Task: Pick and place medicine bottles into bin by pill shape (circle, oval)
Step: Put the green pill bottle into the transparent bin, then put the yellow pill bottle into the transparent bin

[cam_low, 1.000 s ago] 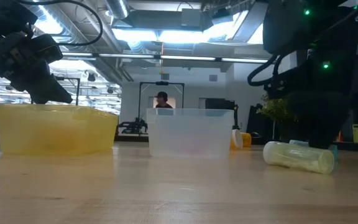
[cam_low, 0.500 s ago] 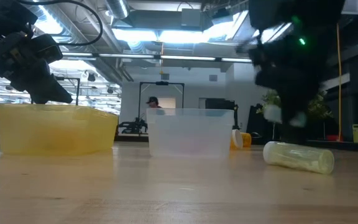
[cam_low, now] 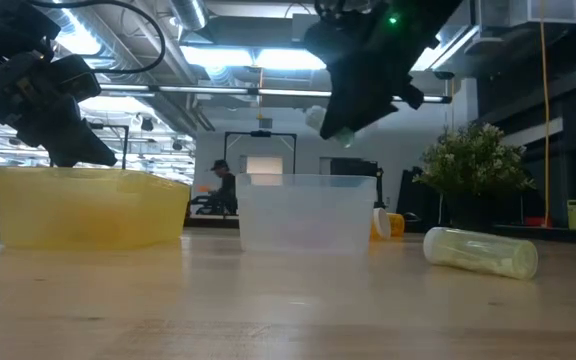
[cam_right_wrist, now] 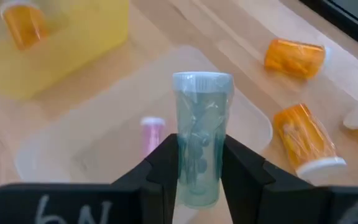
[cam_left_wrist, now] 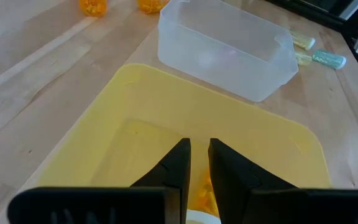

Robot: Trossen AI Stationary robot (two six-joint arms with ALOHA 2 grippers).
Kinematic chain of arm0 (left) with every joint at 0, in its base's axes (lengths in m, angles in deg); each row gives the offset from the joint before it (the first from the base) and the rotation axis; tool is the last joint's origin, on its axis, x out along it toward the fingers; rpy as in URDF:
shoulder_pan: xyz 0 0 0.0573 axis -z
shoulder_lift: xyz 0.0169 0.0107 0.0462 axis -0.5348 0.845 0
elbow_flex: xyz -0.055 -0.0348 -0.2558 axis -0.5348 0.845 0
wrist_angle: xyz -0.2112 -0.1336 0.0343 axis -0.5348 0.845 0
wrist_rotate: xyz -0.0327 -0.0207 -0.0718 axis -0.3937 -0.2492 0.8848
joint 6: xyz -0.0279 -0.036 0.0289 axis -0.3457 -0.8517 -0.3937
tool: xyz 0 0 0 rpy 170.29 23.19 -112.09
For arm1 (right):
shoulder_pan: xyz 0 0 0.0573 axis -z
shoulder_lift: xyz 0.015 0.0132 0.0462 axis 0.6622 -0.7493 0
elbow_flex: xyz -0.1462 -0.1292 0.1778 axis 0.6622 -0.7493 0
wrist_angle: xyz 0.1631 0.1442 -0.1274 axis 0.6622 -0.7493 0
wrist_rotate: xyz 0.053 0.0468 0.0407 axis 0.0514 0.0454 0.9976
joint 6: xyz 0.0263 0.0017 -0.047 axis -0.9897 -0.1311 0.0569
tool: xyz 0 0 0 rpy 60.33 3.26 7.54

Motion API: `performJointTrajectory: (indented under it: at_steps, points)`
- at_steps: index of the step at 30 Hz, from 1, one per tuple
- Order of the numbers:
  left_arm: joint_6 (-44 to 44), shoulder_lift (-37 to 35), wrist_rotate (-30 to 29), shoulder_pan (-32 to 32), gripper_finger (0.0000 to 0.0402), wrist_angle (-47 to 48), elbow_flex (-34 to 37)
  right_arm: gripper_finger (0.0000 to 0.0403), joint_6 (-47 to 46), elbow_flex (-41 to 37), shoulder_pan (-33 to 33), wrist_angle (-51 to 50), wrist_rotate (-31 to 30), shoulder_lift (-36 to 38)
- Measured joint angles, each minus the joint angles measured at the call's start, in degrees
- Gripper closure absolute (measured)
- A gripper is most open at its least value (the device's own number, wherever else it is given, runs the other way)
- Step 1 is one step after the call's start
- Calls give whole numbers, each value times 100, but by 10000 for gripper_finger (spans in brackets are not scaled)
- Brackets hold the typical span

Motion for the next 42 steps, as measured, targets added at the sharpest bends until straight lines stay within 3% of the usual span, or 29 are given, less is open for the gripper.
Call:
performJointTrajectory:
  at_steps: [10, 13, 19, 23, 27, 33, 42]
  points:
    - [-2, -1, 0, 1, 351, 1, 0, 205, 169, 2, 338, 10, 364, 8]
    - [0, 0, 0, 0, 351, 1, 0, 189, 203, 216, 289, -387, 441, 9]
    - [0, -1, 0, 1, 351, 0, 0, 183, -264, 973, -138, -1793, 848, 26]
    - [0, -1, 0, 1, 351, 1, 0, 183, -623, 1098, -546, -2291, 1725, 26]
    - [0, 1, 0, 1, 351, 1, 0, 183, -1295, 929, -916, -2288, 2647, 26]
    - [-2, -1, 0, 2, 351, 1, 0, 183, -2672, 508, -1120, -2215, 3225, 11]
    - [-1, -1, -2, 2, 351, 0, 0, 183, -2686, -128, -1136, -1161, 3625, -260]
